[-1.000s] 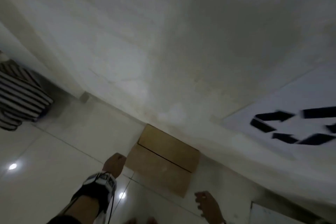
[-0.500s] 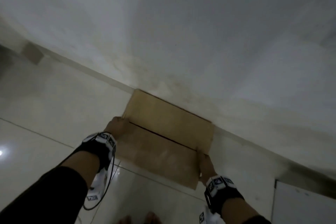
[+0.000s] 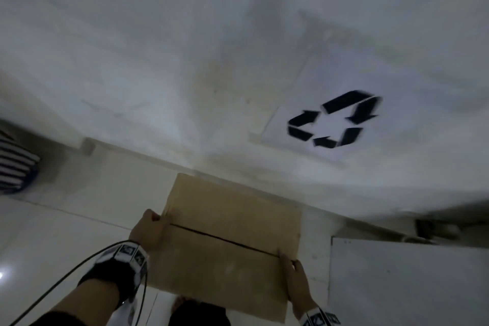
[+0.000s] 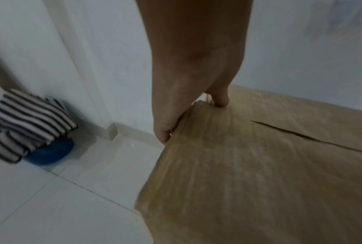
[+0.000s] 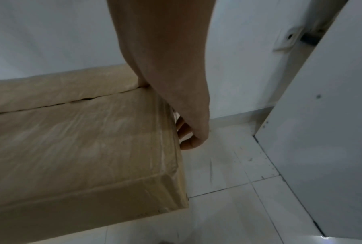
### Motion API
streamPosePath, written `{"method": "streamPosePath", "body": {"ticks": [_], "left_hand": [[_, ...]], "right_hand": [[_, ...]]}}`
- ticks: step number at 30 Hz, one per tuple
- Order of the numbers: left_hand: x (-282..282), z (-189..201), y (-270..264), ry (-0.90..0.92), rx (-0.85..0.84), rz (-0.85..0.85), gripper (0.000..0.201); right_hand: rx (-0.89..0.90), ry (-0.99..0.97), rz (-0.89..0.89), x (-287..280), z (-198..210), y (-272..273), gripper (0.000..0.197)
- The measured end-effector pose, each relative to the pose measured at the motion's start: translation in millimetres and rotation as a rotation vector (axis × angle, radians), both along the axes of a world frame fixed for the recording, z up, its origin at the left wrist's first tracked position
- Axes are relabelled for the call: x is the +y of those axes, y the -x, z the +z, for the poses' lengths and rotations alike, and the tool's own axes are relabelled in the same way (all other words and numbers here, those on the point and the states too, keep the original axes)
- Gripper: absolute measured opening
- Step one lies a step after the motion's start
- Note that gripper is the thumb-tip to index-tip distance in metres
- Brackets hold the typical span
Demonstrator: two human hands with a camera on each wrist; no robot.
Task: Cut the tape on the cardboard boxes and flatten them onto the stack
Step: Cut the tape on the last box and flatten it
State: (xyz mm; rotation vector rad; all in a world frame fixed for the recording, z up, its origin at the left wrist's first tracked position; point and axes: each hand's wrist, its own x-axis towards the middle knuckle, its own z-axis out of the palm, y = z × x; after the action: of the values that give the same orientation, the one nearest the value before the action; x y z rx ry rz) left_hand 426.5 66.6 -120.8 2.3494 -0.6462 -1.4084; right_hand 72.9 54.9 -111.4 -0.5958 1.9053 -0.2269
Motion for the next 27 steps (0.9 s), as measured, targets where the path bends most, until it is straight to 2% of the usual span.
{"method": "streamPosePath", "body": {"ticks": [2, 5, 7, 10, 12, 13, 16, 17, 19, 21, 23, 25, 27], "left_hand": [[10, 62, 12, 0.019, -0.012, -0.040, 0.041], [21, 156, 35, 0.095, 0.006, -0.033, 0.058], [25, 200, 50, 0.164, 0.005, -0.084, 0.059], [32, 260, 83, 0.250, -0.006, -0.248, 0.069], [36, 298, 113, 0.327, -0.010, -0.330, 0.061], [37, 313, 130, 0.356, -0.010, -0.362, 0.055], [40, 349, 185, 0.434, 0.028, -0.462, 0.040], [42, 359, 211, 0.465, 0.049, -0.483, 0.038], [48, 378, 263, 0.530, 0.068, -0.527, 0.033], [55, 393, 318, 0.612, 0.095, -0.566, 0.032], [62, 407, 372, 0.675, 0.166, -0.593, 0.038], [68, 419, 423, 0.698, 0.259, -0.623, 0.046], [72, 431, 471, 0.647, 0.396, -0.655, 0.070]], "right_hand": [[0.002, 0.039, -0.014, 13, 54, 16, 0.040], [0.004, 0.114, -0.007, 32, 131, 43, 0.034], [-0.001, 0.153, -0.017, 39, 171, 61, 0.034], [0.033, 0.231, -0.024, 58, 233, 106, 0.048], [0.056, 0.312, -0.043, 72, 272, 143, 0.069], [0.059, 0.347, -0.050, 78, 290, 161, 0.069], [0.047, 0.422, -0.092, 99, 335, 216, 0.042], [0.046, 0.459, -0.103, 110, 347, 240, 0.045], [0.075, 0.558, -0.124, 132, 362, 291, 0.067], [0.076, 0.647, -0.172, 158, 376, 344, 0.070], [0.063, 0.717, -0.222, 183, 392, 395, 0.061], [0.090, 0.783, -0.262, 206, 403, 443, 0.043], [0.057, 0.824, -0.317, 226, 406, 489, 0.028]]}}
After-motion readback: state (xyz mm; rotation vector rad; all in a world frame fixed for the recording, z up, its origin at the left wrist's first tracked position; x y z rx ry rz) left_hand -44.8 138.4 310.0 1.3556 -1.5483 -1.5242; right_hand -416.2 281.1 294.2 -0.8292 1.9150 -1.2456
